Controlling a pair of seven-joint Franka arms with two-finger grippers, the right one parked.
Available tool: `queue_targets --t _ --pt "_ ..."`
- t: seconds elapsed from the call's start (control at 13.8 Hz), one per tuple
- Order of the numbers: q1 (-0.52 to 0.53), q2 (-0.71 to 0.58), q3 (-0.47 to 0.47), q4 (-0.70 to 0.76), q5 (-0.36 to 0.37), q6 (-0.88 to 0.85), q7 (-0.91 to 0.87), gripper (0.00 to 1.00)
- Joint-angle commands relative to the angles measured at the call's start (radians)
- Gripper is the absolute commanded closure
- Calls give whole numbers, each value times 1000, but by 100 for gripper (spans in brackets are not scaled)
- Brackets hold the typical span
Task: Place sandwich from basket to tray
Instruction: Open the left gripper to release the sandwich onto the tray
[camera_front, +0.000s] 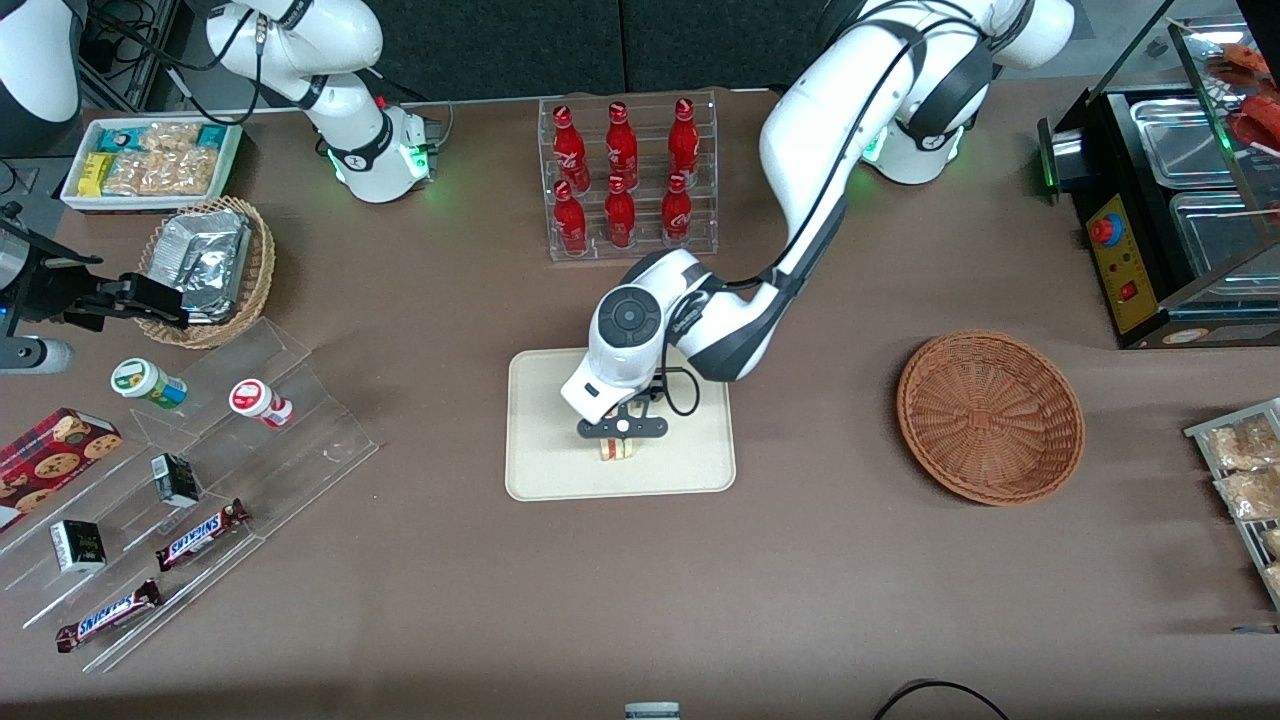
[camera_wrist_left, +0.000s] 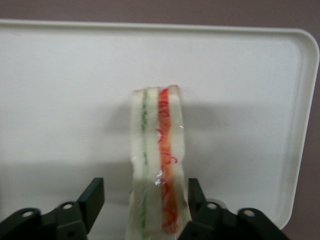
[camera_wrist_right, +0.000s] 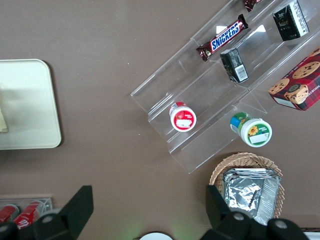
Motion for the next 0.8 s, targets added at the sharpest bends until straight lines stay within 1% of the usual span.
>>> queue_targets --t 0.0,0.14,0.29,0.43,0.72 --pt "79 -144 -8 -51 -6 -180 27 1" --pt "130 -269 -5 -150 -43 -251 131 1" --pt "197 -422 -5 -333 -40 -231 219 1" --pt "271 -551 -4 -474 -41 -196 309 1" --pt "447 -696 -3 -655 -43 -186 542 1"
